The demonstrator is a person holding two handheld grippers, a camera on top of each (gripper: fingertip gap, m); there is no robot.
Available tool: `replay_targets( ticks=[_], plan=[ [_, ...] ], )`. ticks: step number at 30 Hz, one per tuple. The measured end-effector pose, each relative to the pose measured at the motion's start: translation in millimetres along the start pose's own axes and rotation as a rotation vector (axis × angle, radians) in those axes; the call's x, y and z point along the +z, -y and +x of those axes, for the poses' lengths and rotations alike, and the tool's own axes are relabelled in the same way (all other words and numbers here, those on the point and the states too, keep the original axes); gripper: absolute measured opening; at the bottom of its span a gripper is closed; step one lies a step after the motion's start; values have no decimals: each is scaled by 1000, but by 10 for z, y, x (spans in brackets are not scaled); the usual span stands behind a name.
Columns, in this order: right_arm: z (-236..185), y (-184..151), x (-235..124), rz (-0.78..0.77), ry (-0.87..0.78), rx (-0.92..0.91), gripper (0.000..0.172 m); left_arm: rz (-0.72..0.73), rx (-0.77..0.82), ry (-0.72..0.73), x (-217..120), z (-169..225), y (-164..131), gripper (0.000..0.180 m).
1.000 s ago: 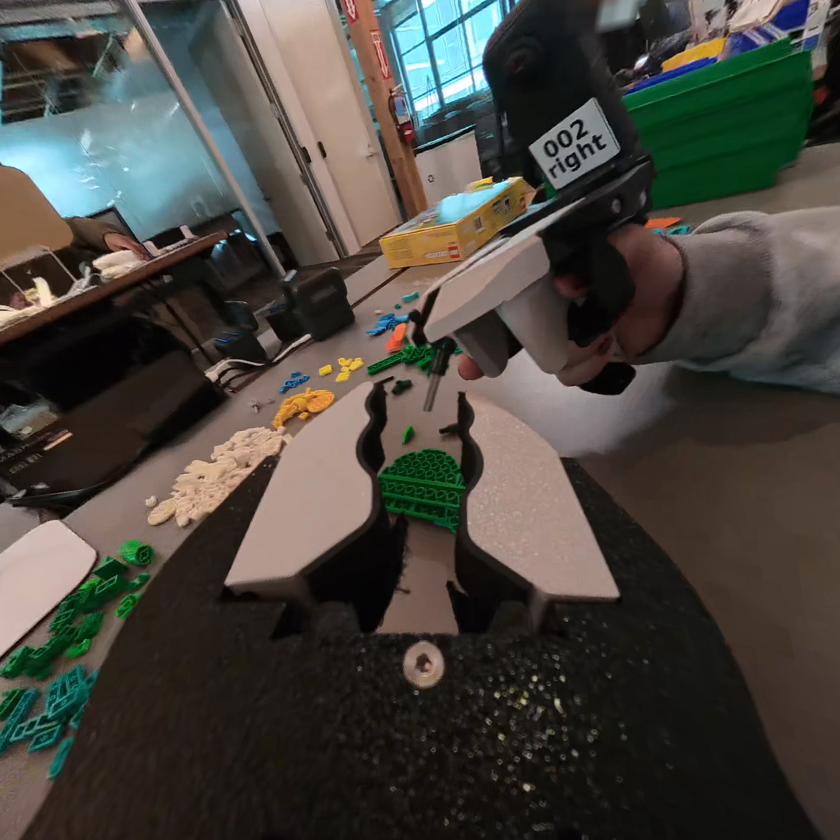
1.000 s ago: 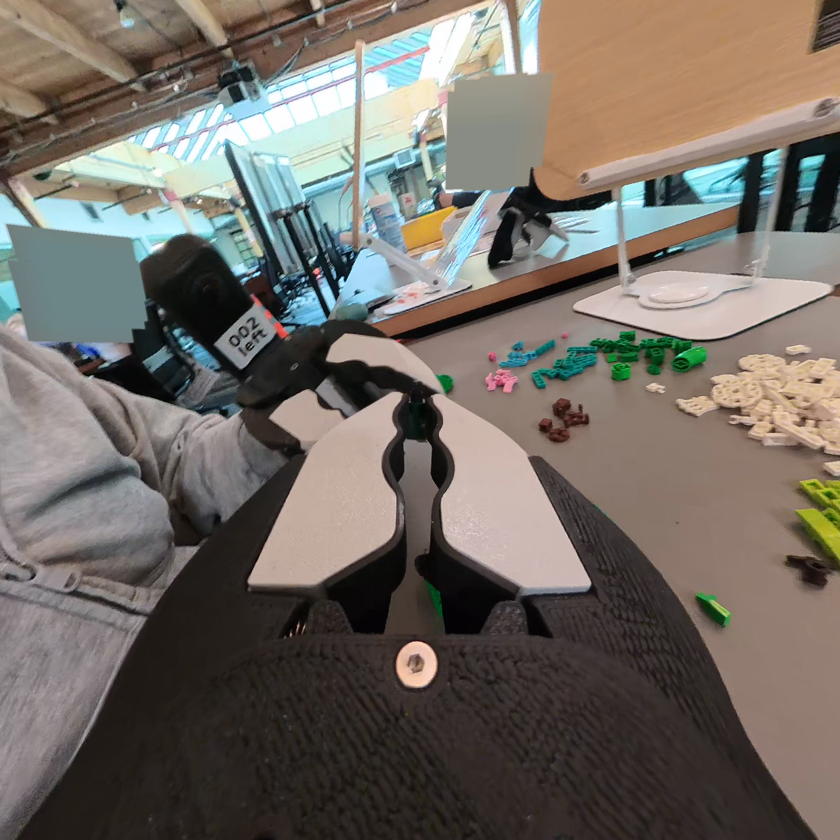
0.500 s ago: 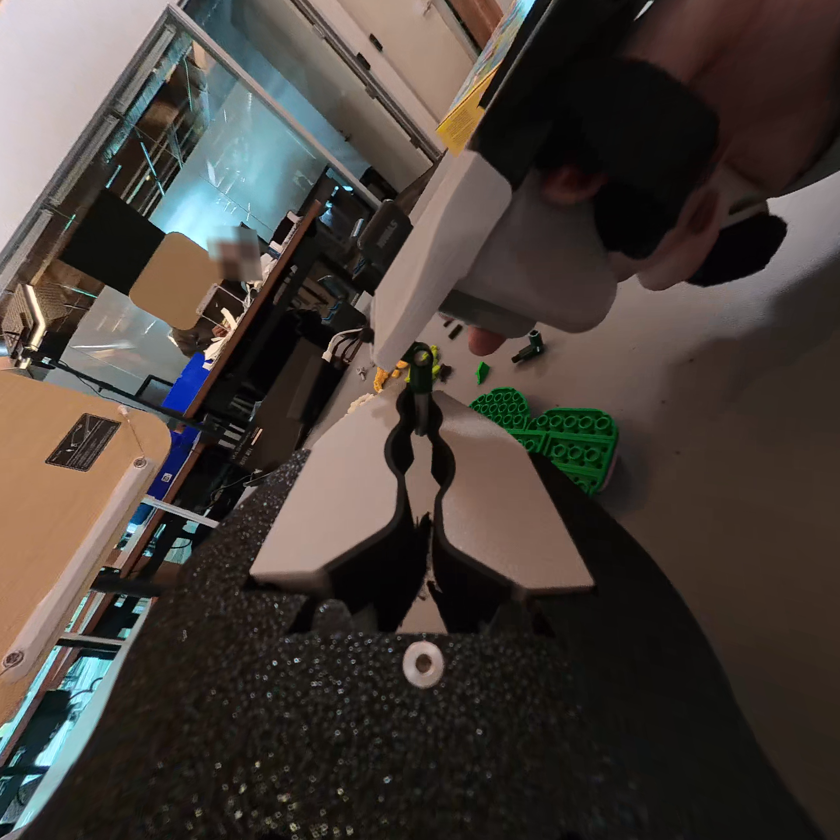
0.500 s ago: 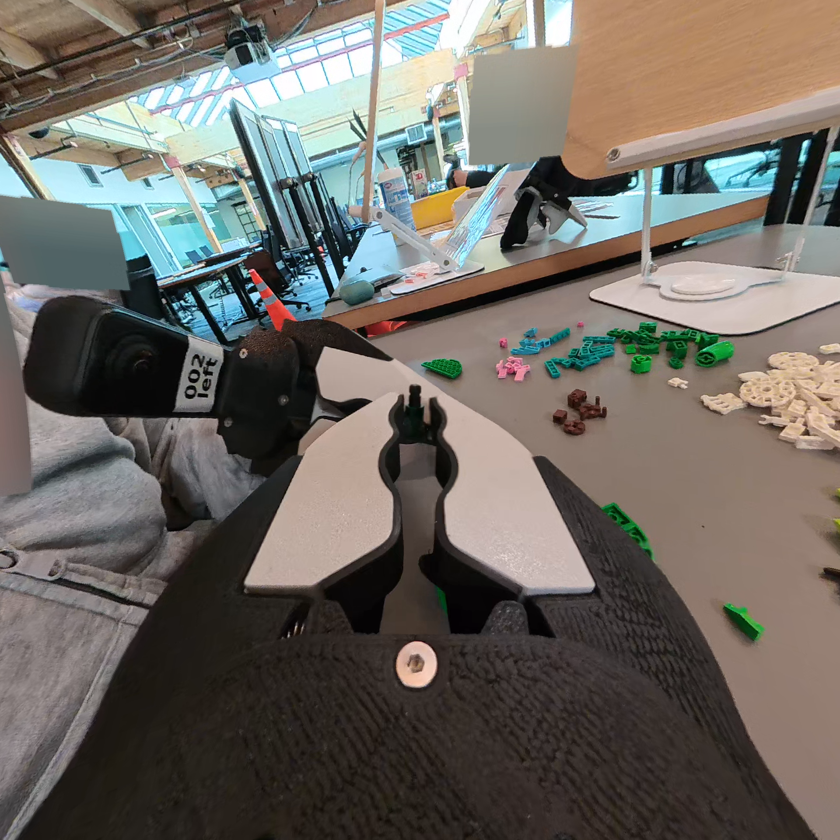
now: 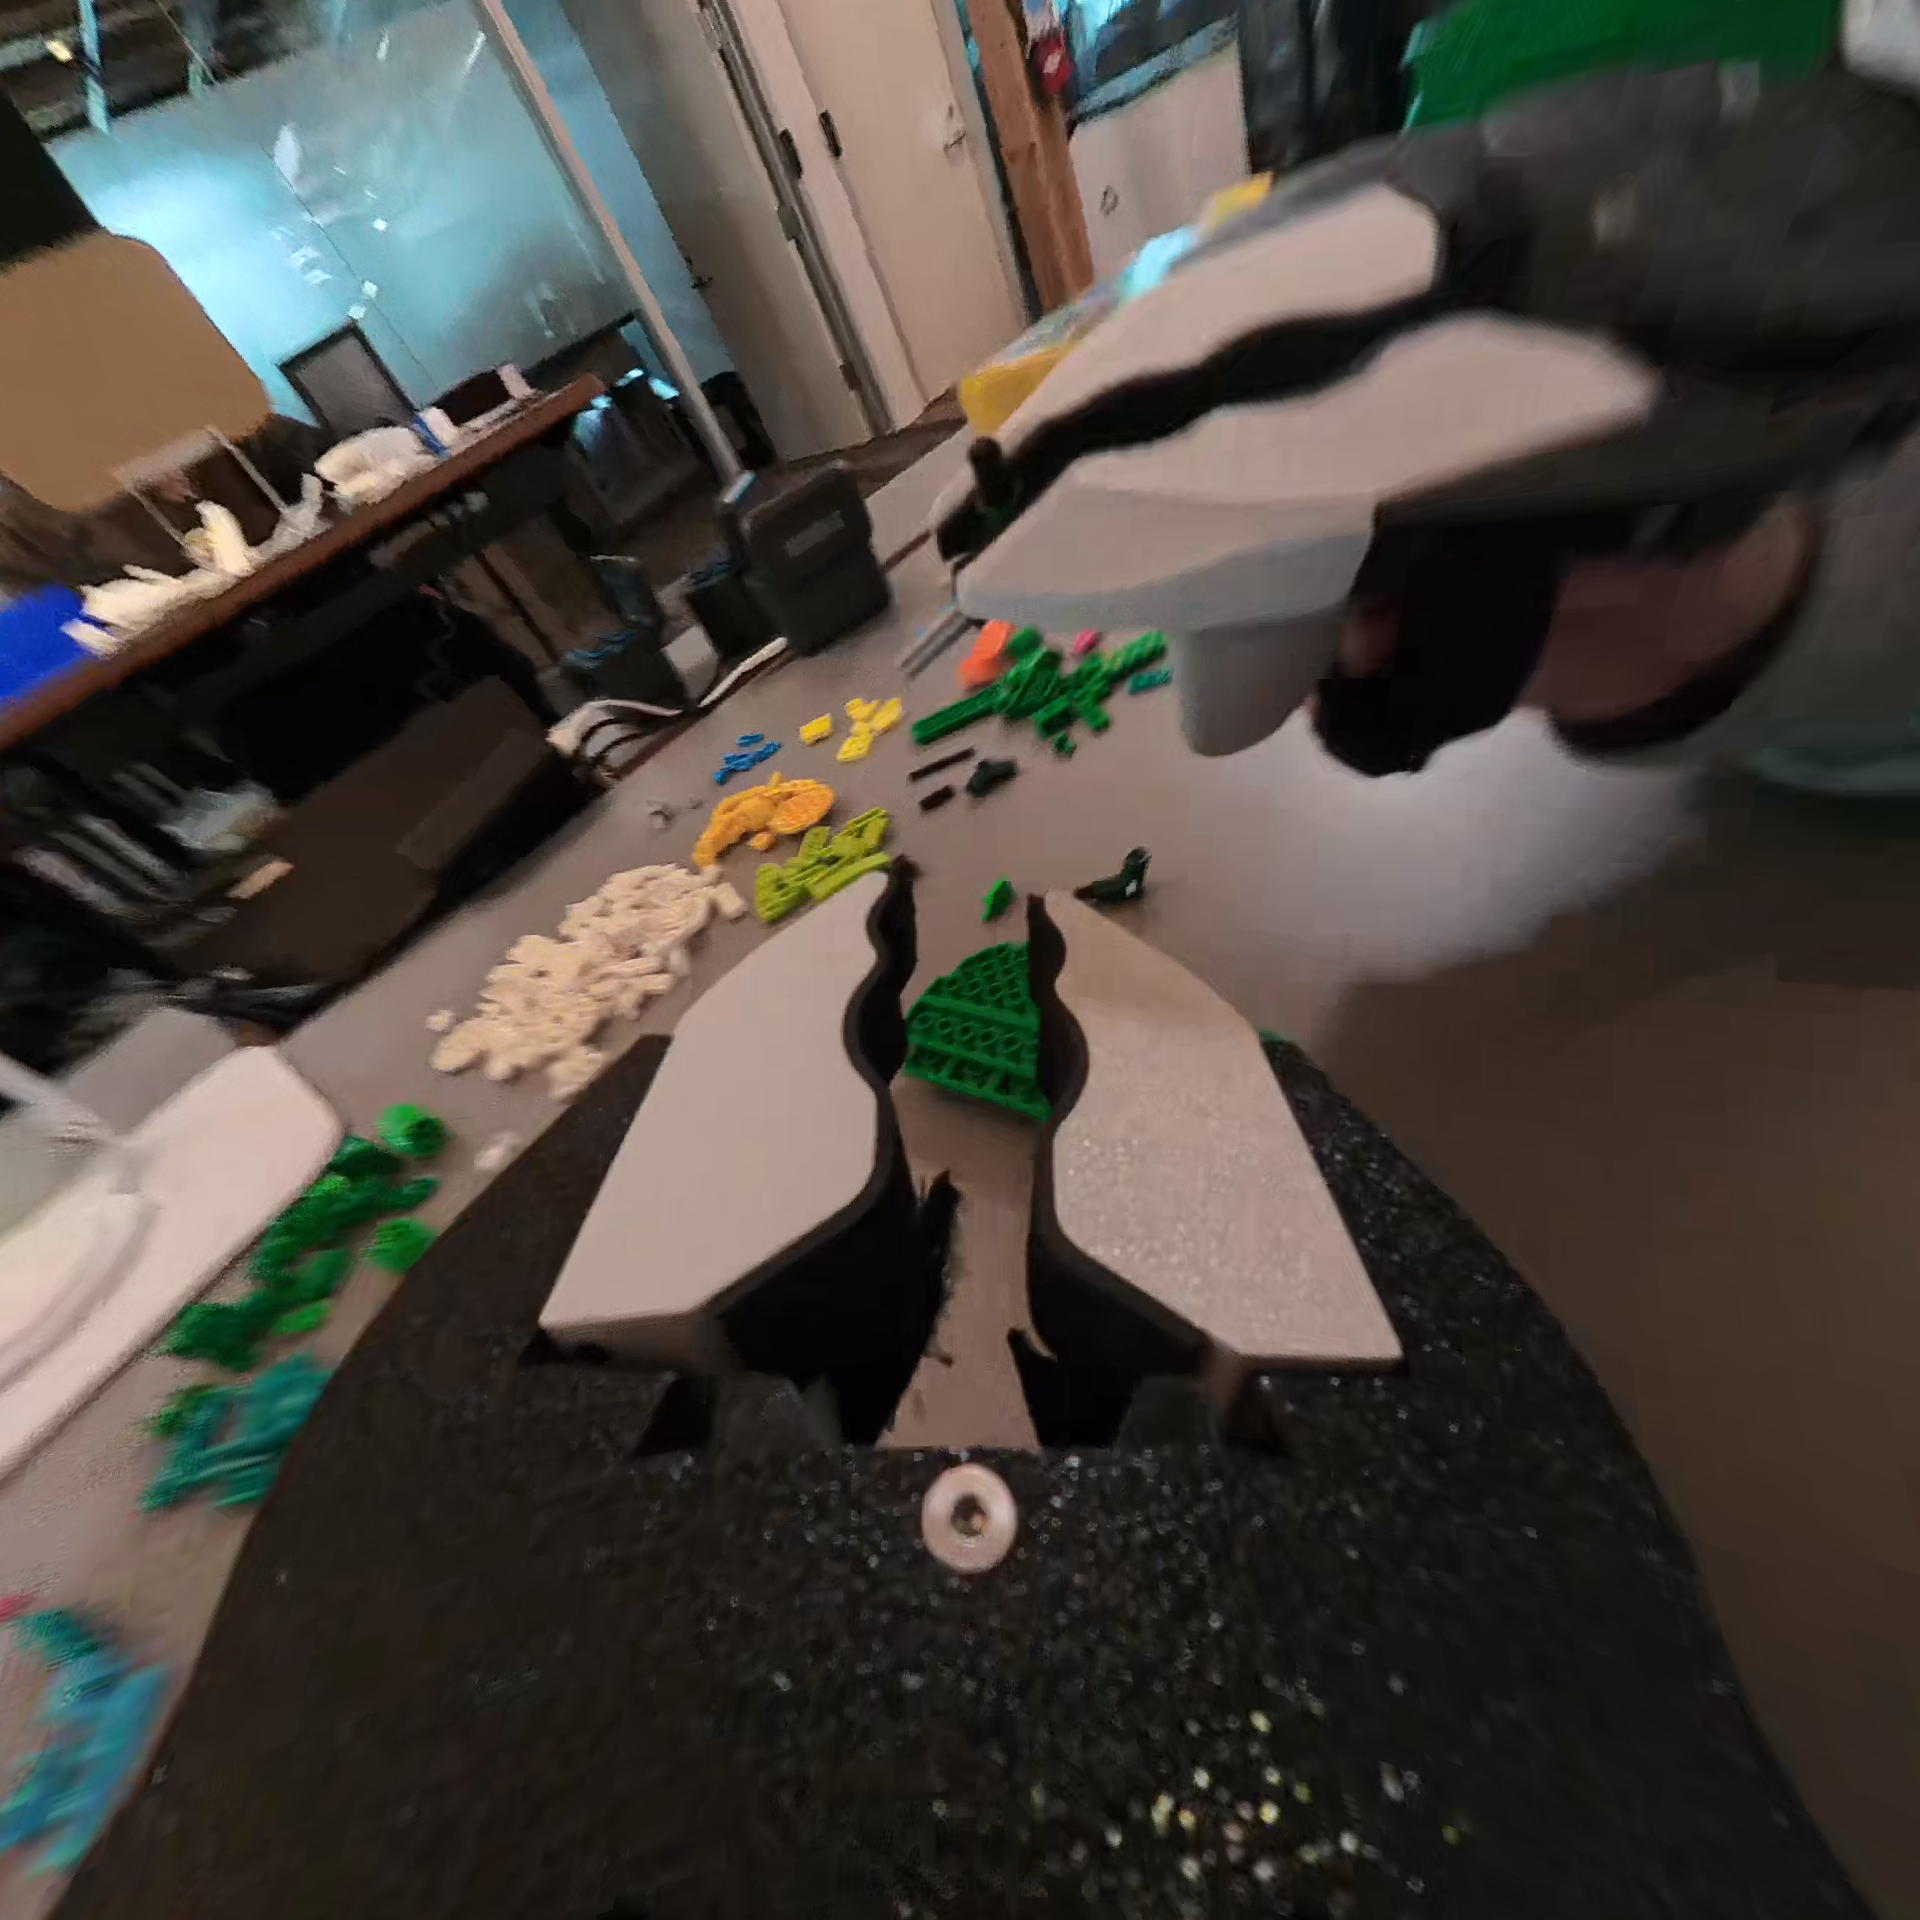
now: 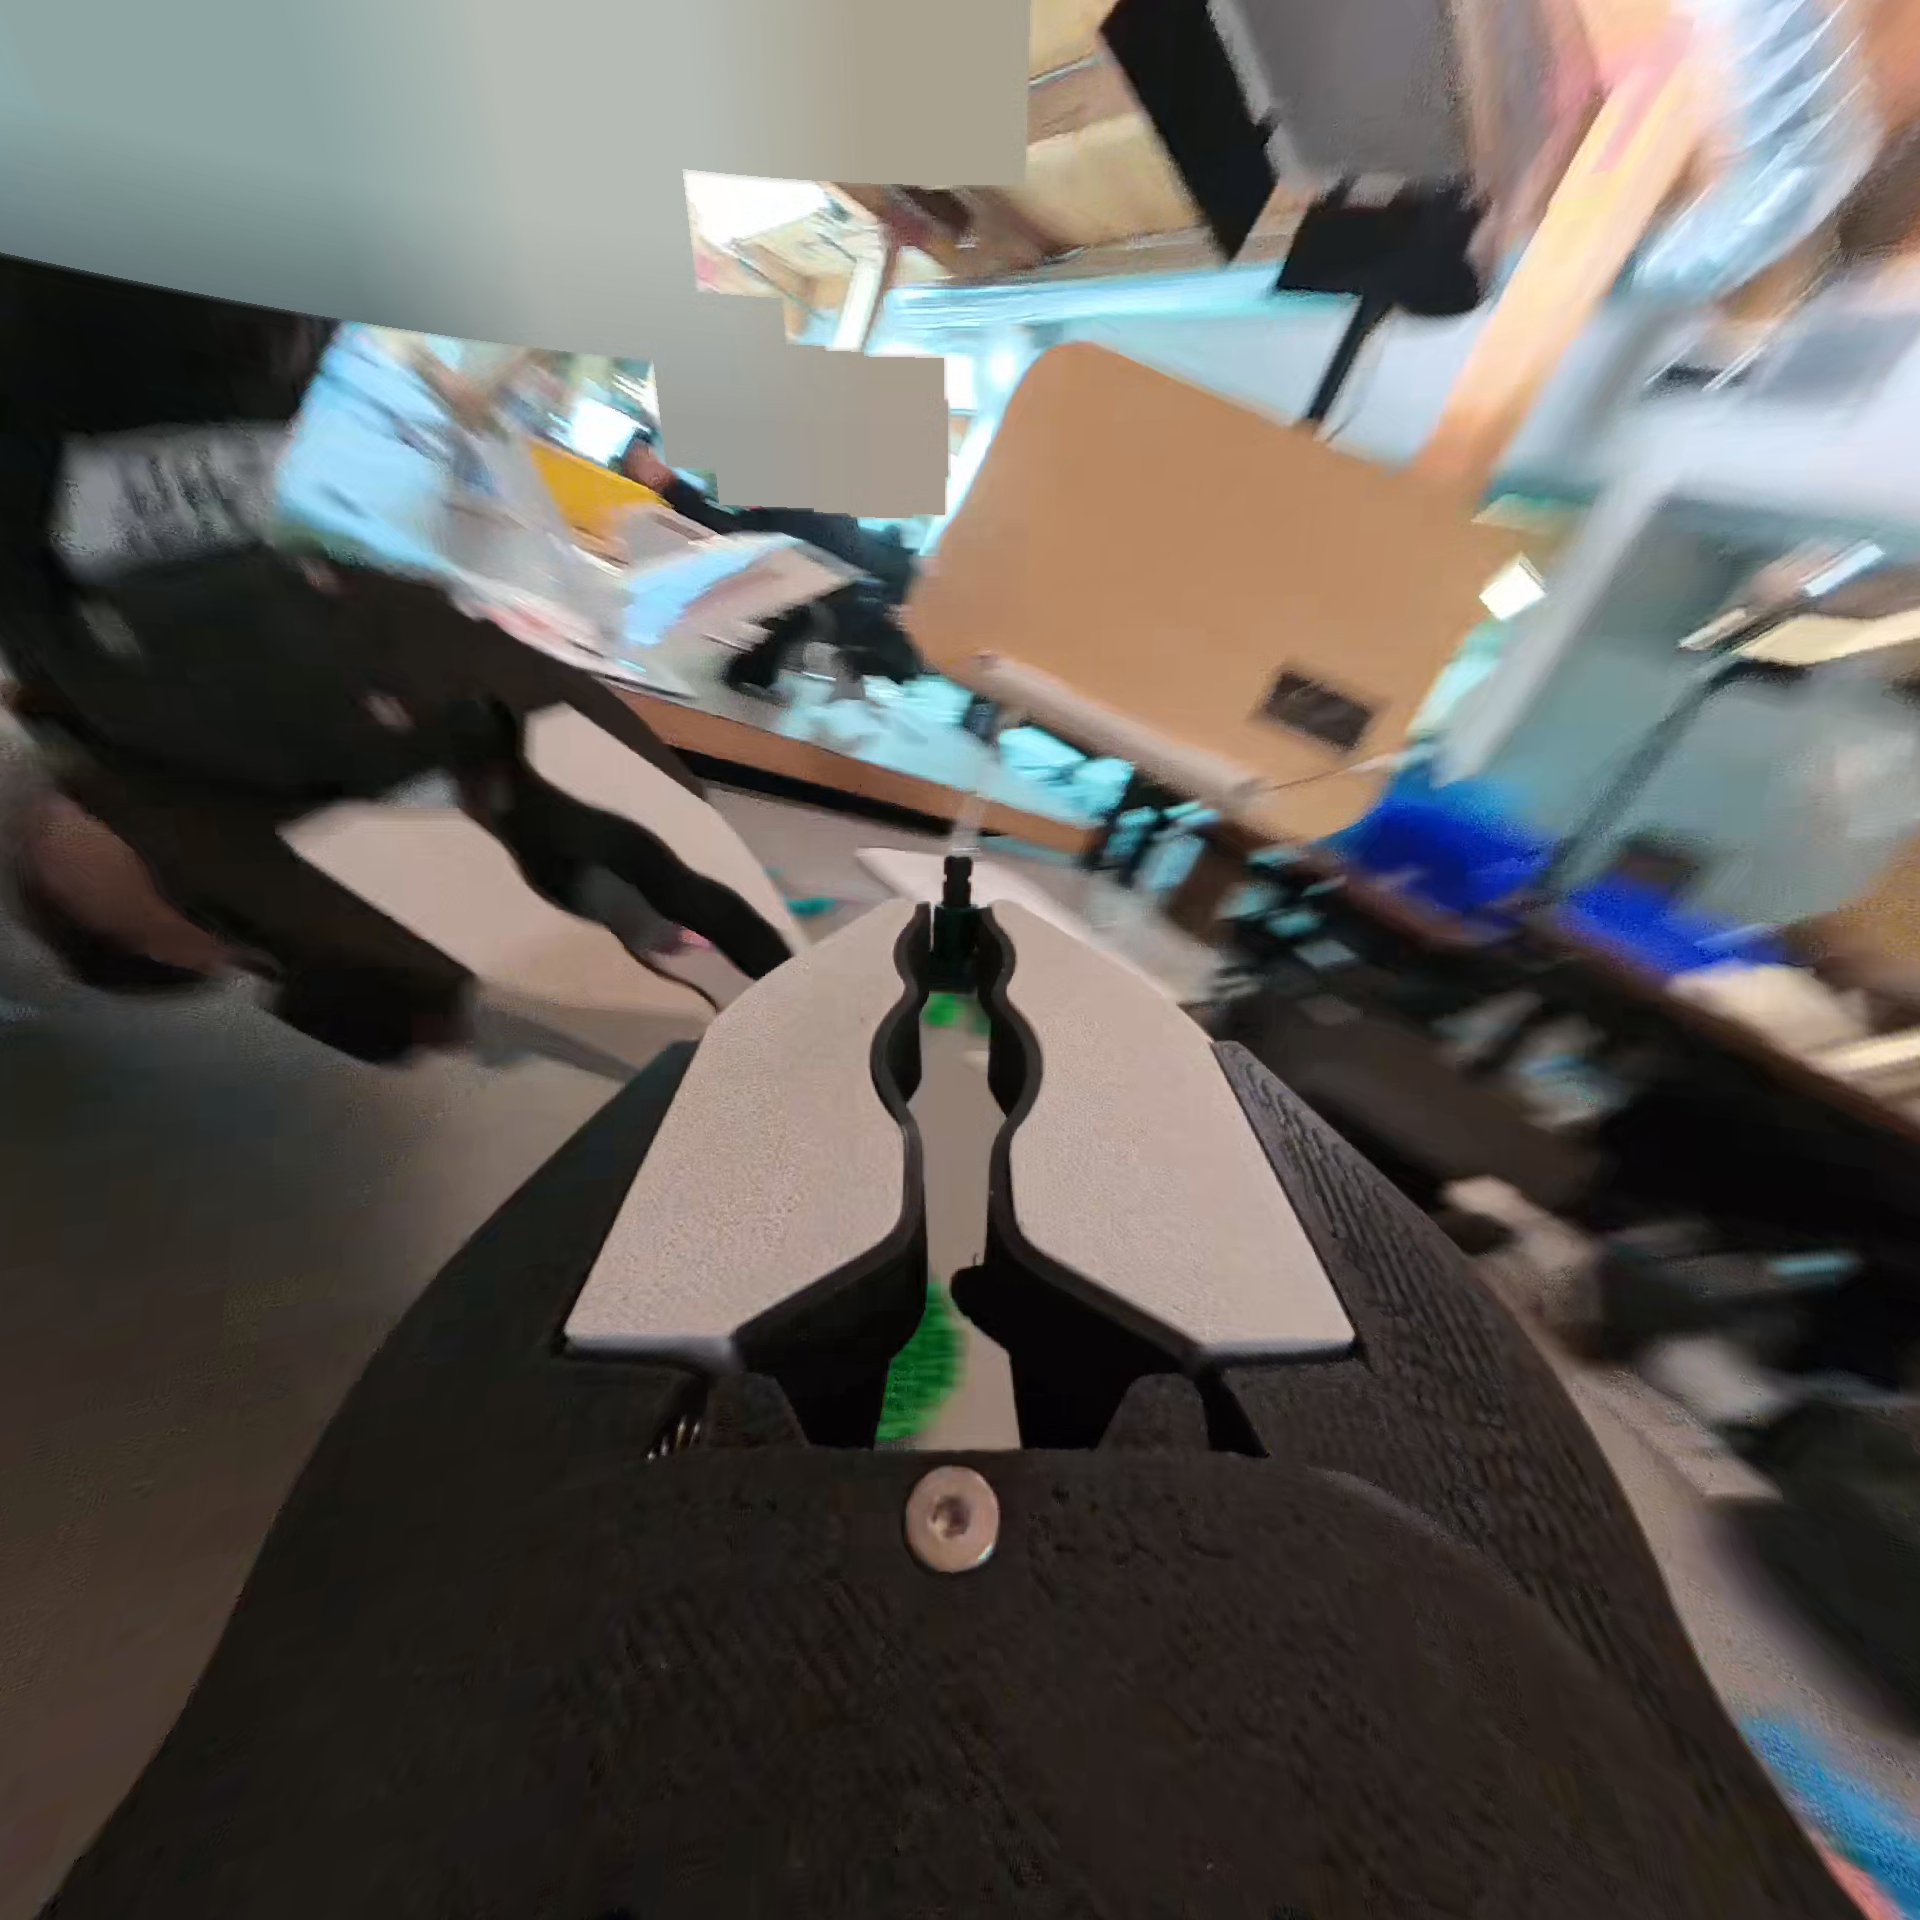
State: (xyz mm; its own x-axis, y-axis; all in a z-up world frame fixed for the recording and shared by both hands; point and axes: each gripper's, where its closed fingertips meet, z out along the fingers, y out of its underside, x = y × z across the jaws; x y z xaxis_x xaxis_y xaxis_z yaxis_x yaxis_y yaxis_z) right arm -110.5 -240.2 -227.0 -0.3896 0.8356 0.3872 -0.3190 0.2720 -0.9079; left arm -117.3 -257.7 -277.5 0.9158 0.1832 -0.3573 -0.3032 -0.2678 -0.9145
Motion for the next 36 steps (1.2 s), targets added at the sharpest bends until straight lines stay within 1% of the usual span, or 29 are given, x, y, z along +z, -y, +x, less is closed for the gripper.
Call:
replay_targets(
  ticks=[2, 4, 6, 7, 8, 11, 13, 17, 19, 23, 25, 28, 29, 31, 34, 35, 36],
  plan=[
    [50, 31, -25, -7, -130, -331, 7, 86, -183, -112, -55, 65, 148, 23],
    [-5, 18, -22, -39, -208, -678, 8, 151, -348, -218, -110, 106, 287, 31],
    [-96, -58, 8, -80, -242, -965, 8, 160, -439, -263, -130, 104, 332, 39],
    [-145, -107, 26, -96, -235, -1055, 7, 160, -447, -263, -135, 97, 337, 39],
    [-182, -142, 37, -103, -225, -1098, 7, 161, -436, -250, -141, 86, 334, 35],
    [-188, -140, 31, -95, -221, -1092, 7, 122, -356, -201, -133, 81, 273, 23],
    [-168, -131, 24, -98, -228, -1102, 7, 102, -307, -188, -120, 109, 251, 19],
    [-259, -178, 35, -101, -190, -1178, 7, 109, -273, -174, -104, 129, 266, 15],
    [-291, -182, 39, -98, -182, -1198, 7, 89, -240, -168, -92, 140, 229, 7],
    [-311, -212, 43, -105, -161, -1182, 8, 62, -131, -150, -100, 145, 190, 5],
    [-286, -213, 42, -112, -150, -1101, 11, 67, -63, -122, -118, 101, 193, 4],
    [-283, -222, 60, -129, -94, -842, 14, 83, 61, -105, -136, 81, 185, 3],
    [-274, -239, 68, -146, -74, -742, 15, 84, 114, -79, -138, 55, 171, 0],
    [-208, -270, 60, -169, -51, -581, 16, 88, 191, -30, -160, -17, 153, 0],
    [-146, -275, 36, -176, 16, -307, 16, 123, 206, -9, -209, -88, 170, 0],
    [-120, -258, 30, -169, 24, -245, 15, 126, 193, -12, -215, -104, 164, 0],
    [-76, -246, 21, -164, 10, -236, 13, 119, 171, -19, -213, -116, 147, 0]
  ],
)
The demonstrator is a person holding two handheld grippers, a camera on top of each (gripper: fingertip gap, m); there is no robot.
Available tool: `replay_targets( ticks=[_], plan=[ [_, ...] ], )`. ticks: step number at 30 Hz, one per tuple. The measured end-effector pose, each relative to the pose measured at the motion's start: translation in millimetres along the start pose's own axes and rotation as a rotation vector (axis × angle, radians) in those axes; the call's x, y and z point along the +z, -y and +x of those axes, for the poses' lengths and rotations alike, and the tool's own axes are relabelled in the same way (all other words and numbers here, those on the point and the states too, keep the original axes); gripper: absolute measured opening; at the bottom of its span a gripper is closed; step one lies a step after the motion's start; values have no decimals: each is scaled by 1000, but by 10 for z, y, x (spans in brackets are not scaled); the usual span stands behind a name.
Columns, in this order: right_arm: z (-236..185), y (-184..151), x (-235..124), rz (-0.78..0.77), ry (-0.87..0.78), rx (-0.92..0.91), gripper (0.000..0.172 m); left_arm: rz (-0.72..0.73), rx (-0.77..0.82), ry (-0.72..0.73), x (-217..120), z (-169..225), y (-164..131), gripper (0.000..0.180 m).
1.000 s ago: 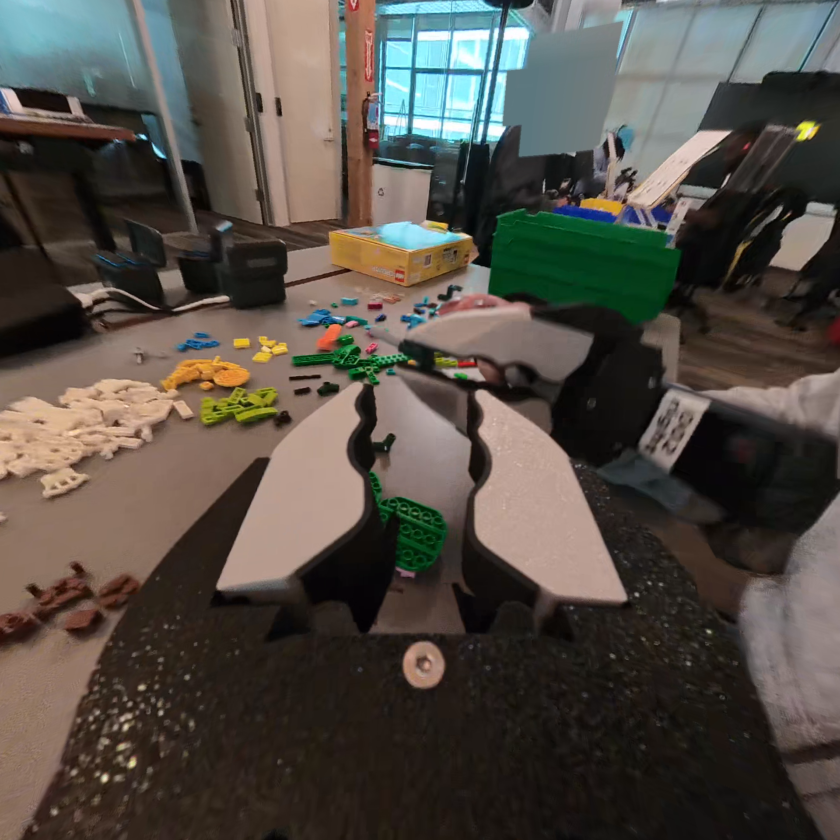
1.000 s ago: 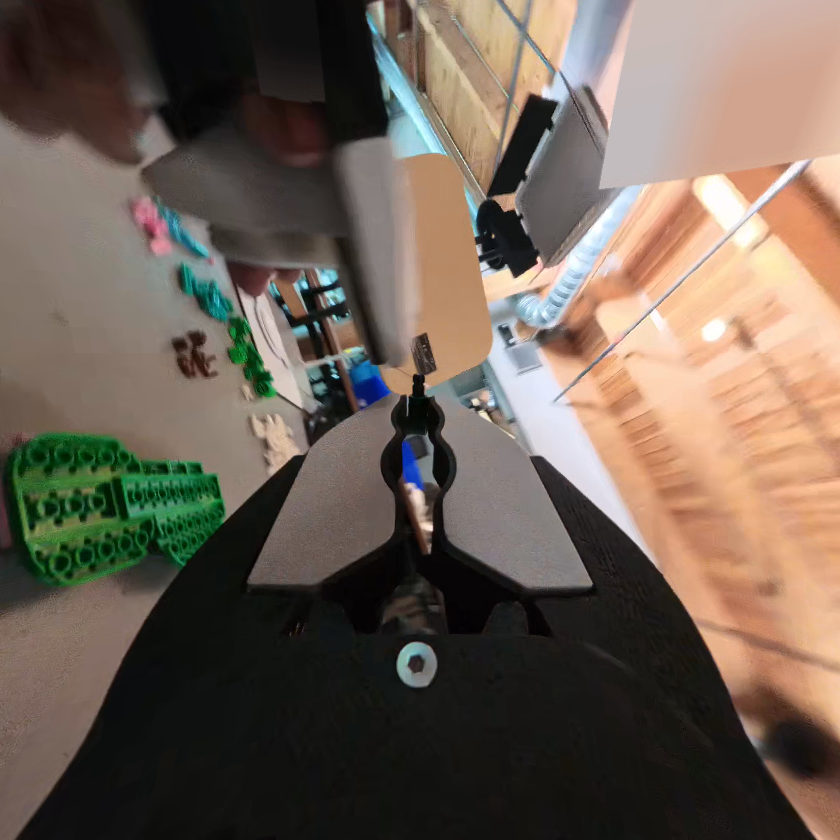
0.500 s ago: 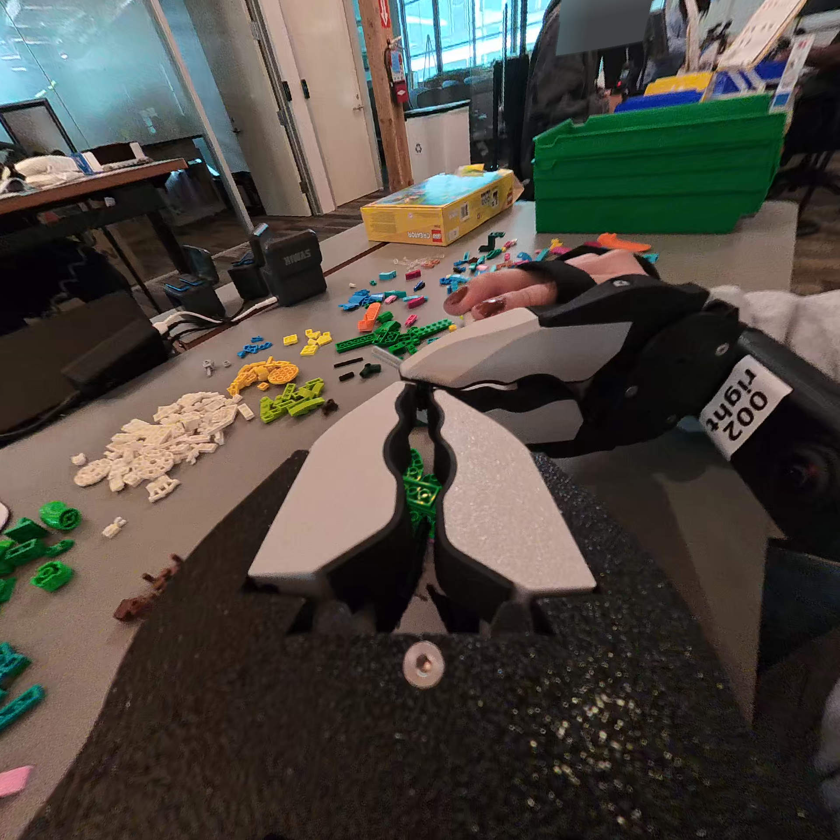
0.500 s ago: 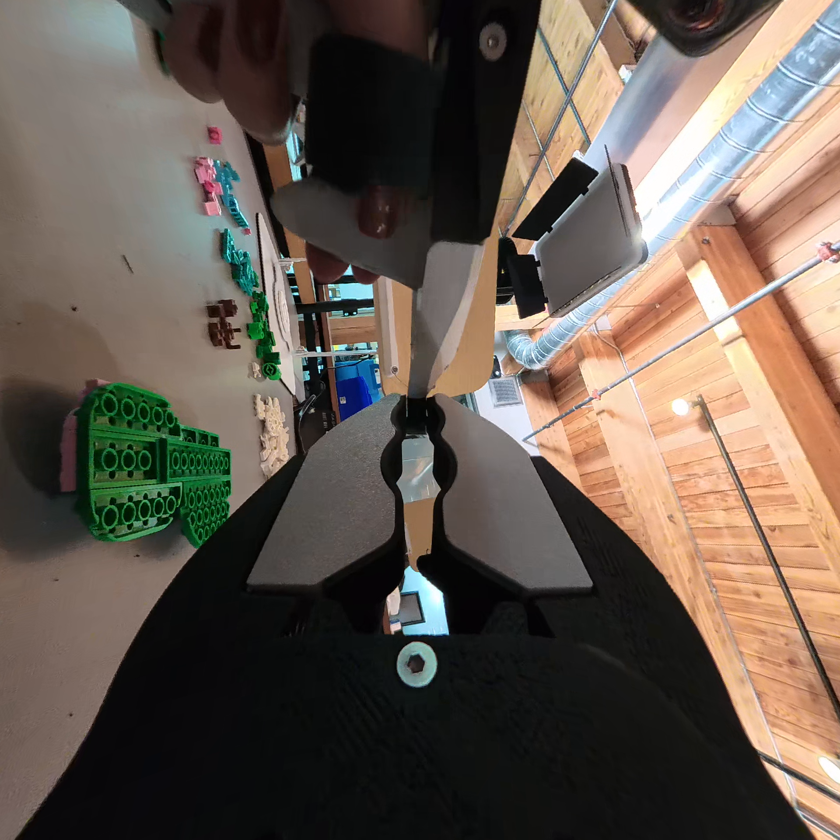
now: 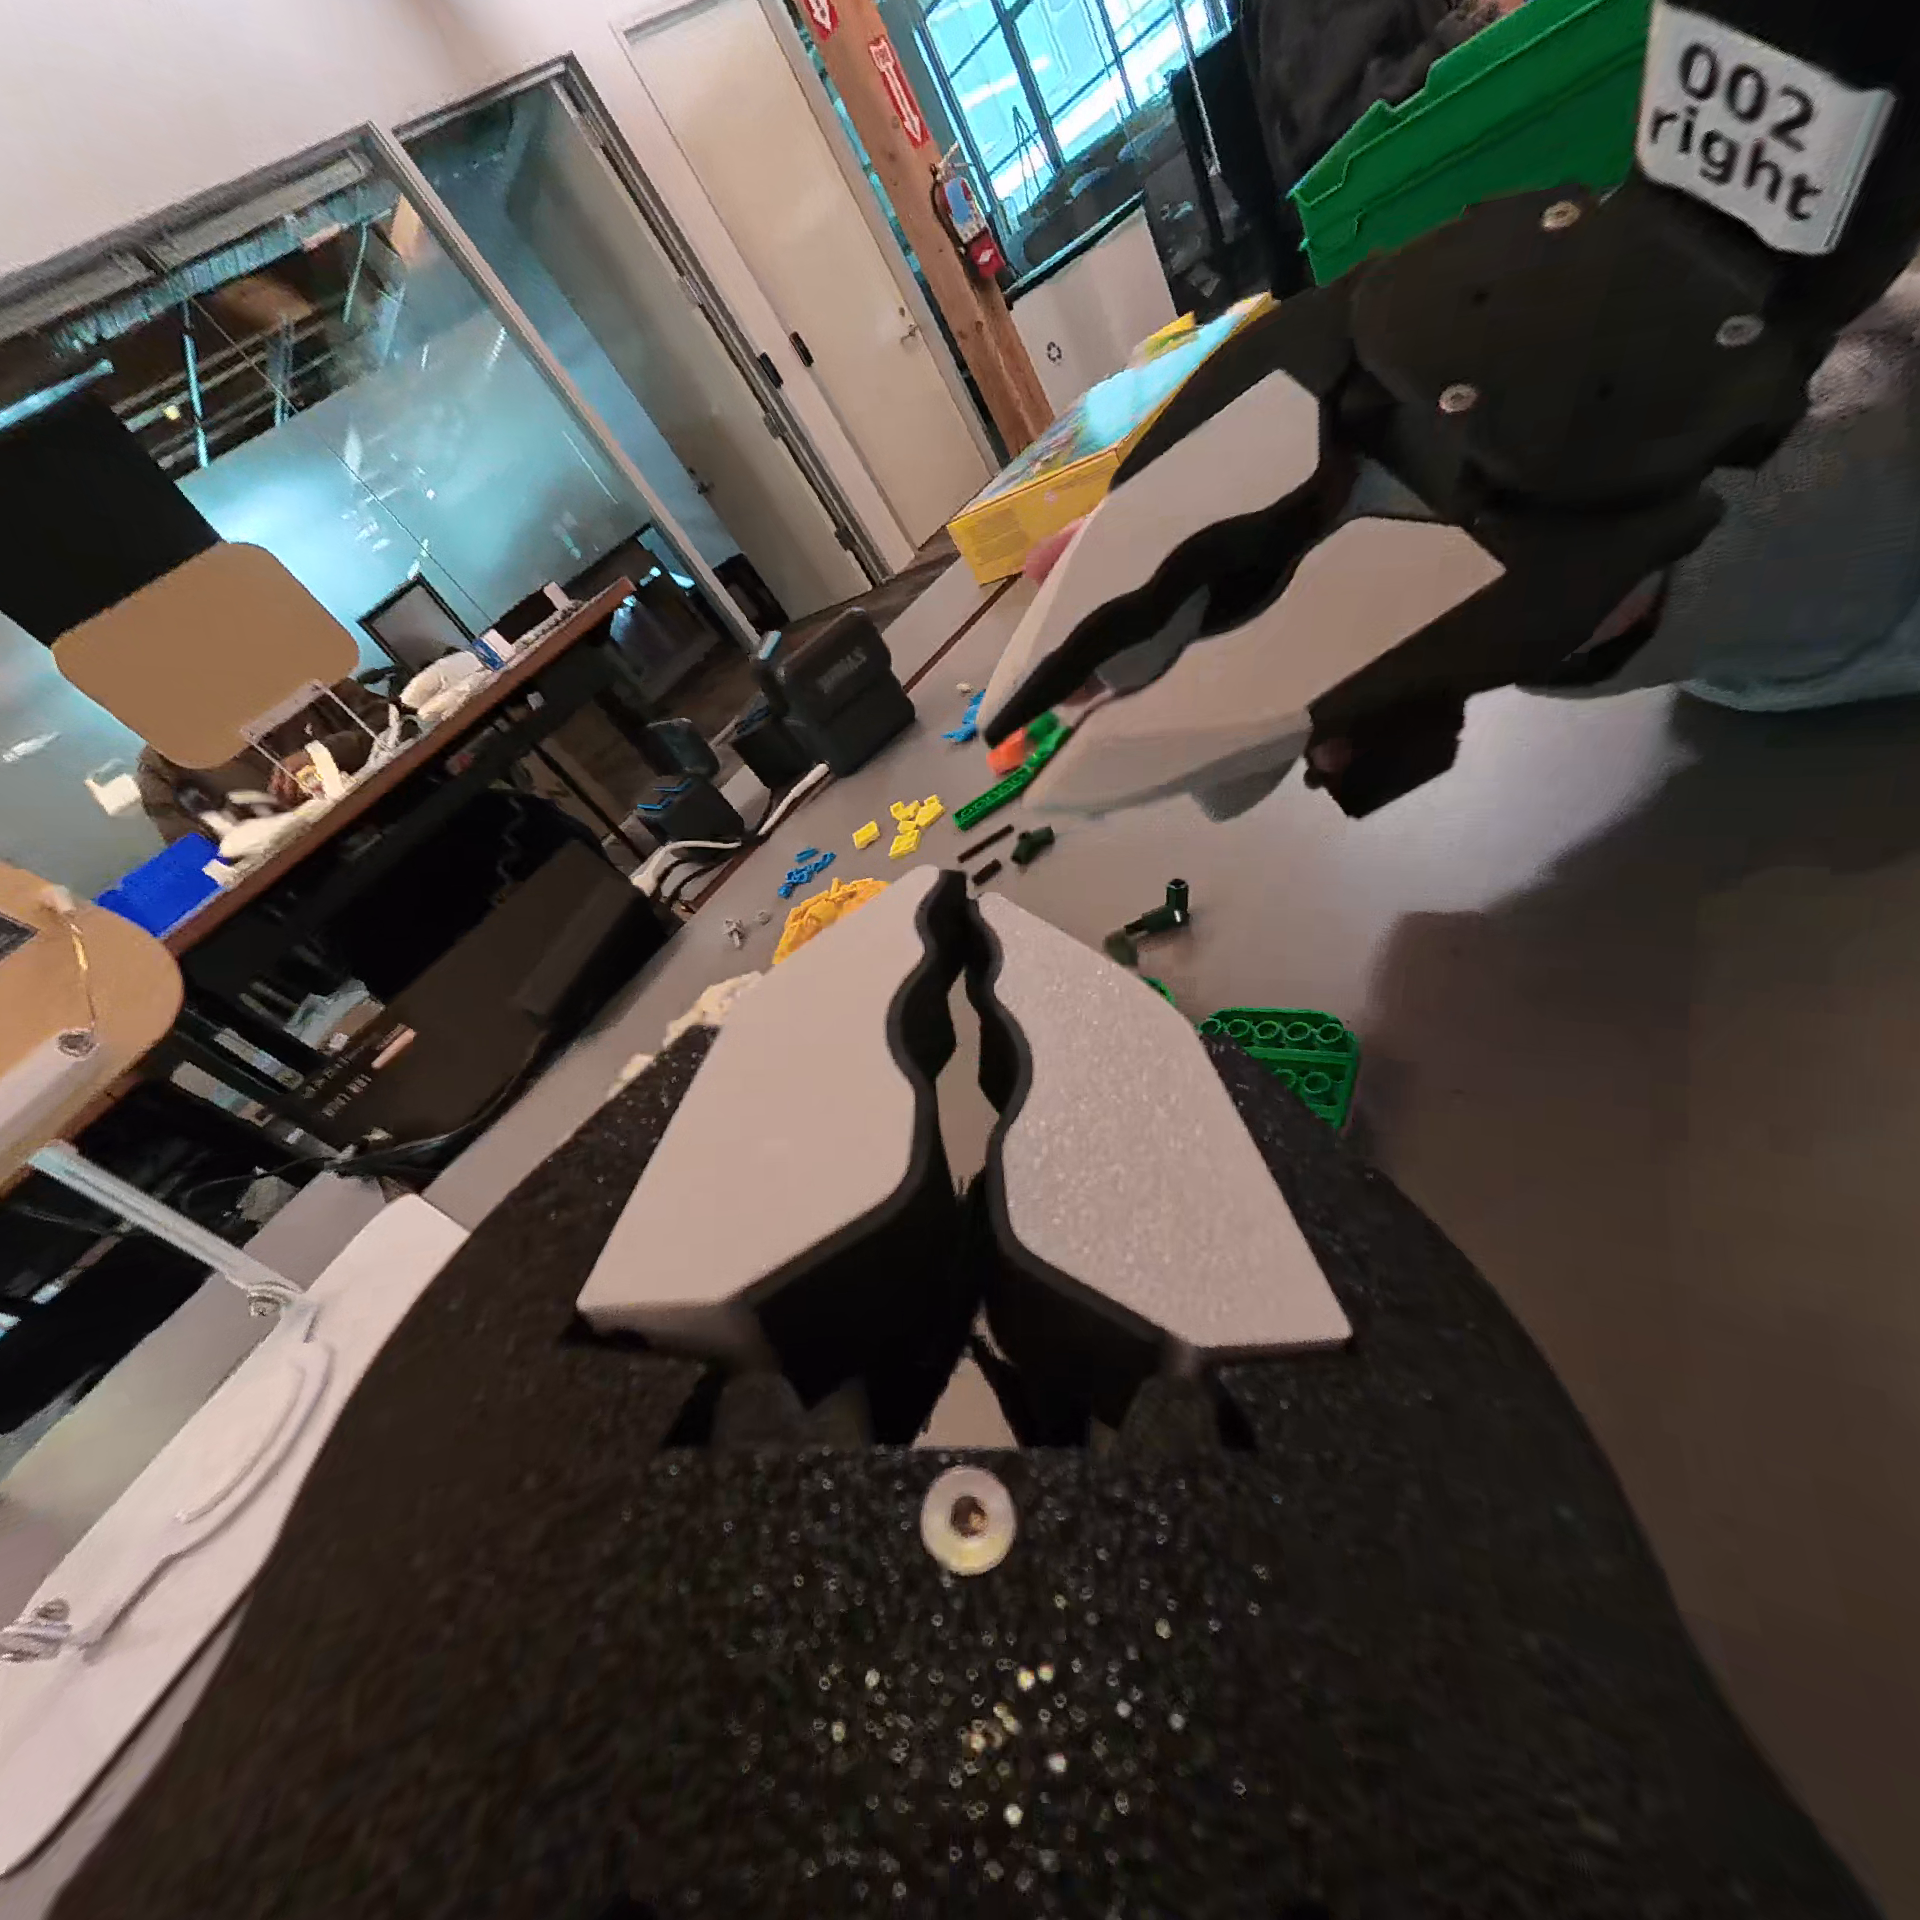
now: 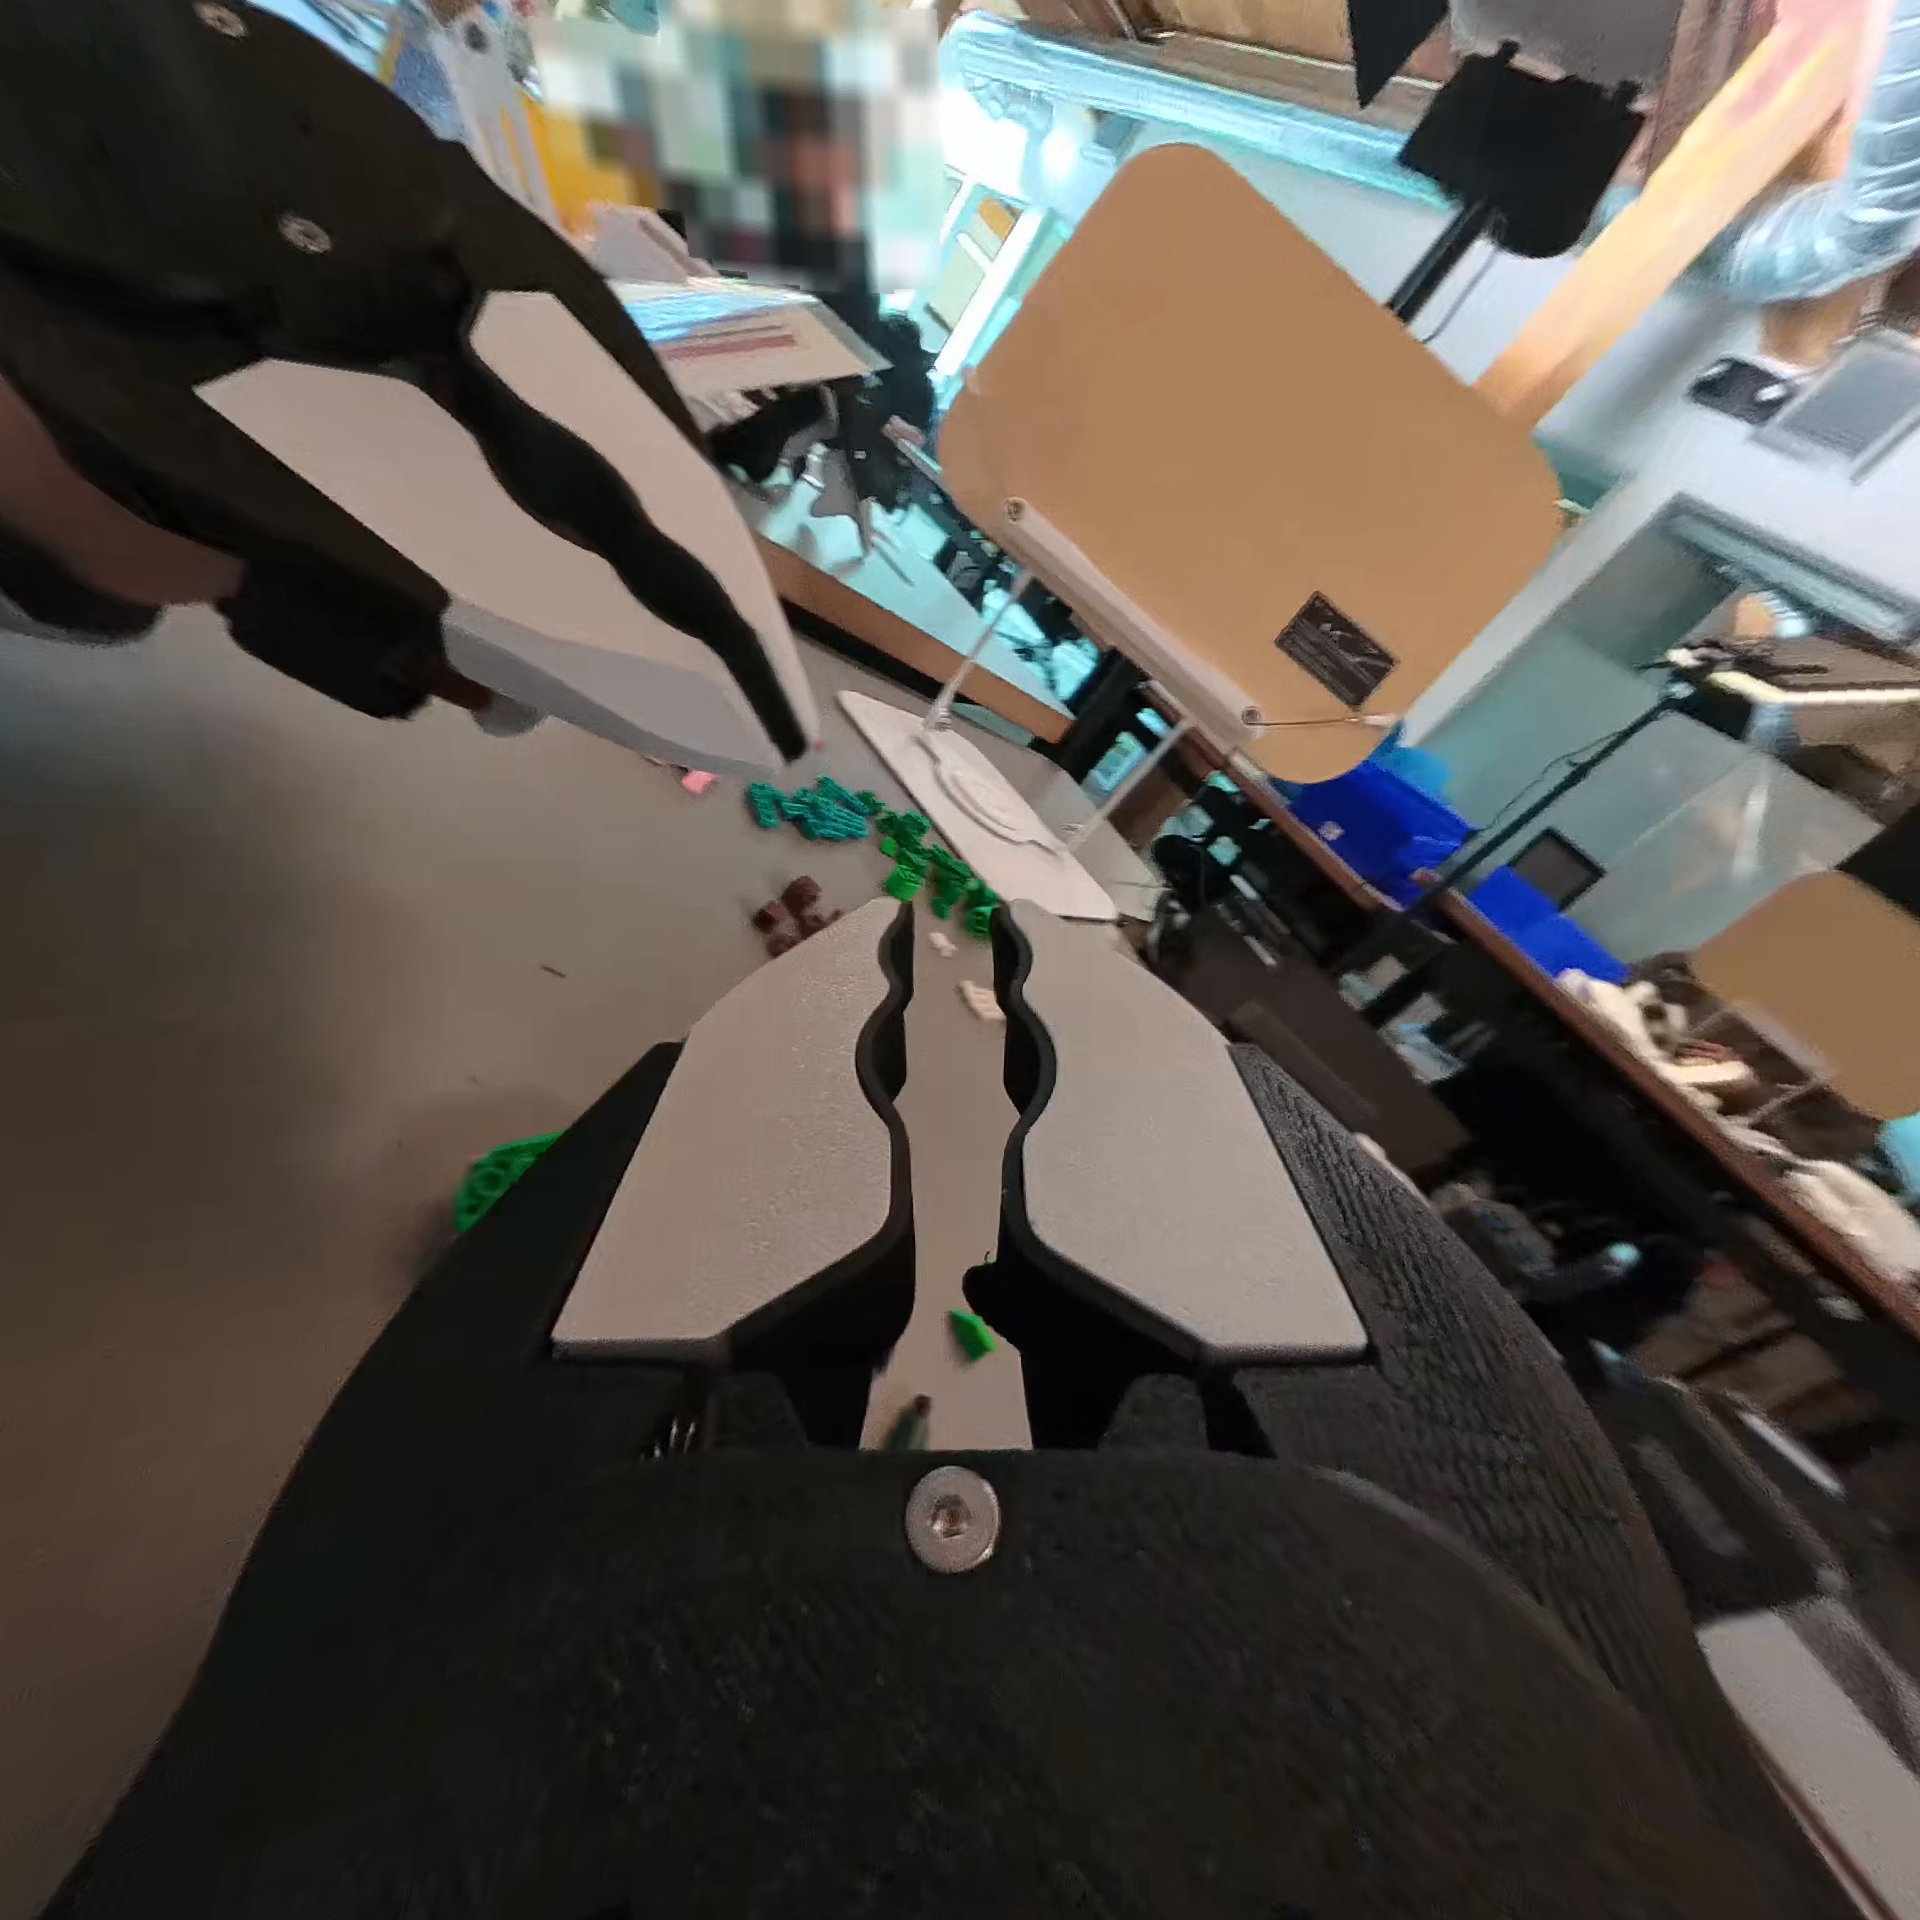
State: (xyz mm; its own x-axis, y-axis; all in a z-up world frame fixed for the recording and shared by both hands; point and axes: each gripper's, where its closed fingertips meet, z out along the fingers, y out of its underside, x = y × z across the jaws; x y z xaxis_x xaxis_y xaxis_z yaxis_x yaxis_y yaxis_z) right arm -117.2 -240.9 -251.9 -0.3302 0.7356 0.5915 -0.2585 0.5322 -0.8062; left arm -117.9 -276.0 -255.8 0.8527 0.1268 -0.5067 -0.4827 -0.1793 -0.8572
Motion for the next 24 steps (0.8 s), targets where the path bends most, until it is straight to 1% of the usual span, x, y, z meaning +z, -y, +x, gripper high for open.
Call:
replay_targets(
  ticks=[3, 5, 6, 9, 10, 12, 14, 16, 18, 22, 24],
  plan=[
    [94, -82, -15, -51, -71, -138, 9, -23, -74, -7, 5, -37, -71, 0],
    [164, -178, -10, -113, -95, -138, 9, -43, -121, 10, 8, -90, -126, 1],
    [250, -242, -22, -150, -123, -137, 10, -44, -138, 21, 3, -116, -143, 5],
    [542, -519, -167, -288, -168, -167, 10, -64, -160, 46, -11, -171, -201, 6],
    [618, -643, -245, -338, -153, -124, 12, -71, -158, 60, -17, -194, -215, 6],
    [701, -905, -413, -429, -84, 51, 18, -76, -157, 68, -26, -214, -219, 6],
    [643, -1145, -562, -514, 31, 262, 23, -68, -171, 62, -20, -212, -209, 6],
    [532, -1361, -688, -615, 126, 391, 28, -65, -183, 49, 1, -189, -211, 6],
    [513, -1510, -740, -675, 134, 385, 30, -72, -181, 34, 28, -150, -227, 6],
    [439, -1604, -656, -693, 195, 412, 28, -94, -158, 12, 76, -61, -250, 7],
    [453, -1668, -611, -719, 216, 420, 23, -100, -157, 4, 91, -25, -244, 9]
  ],
)
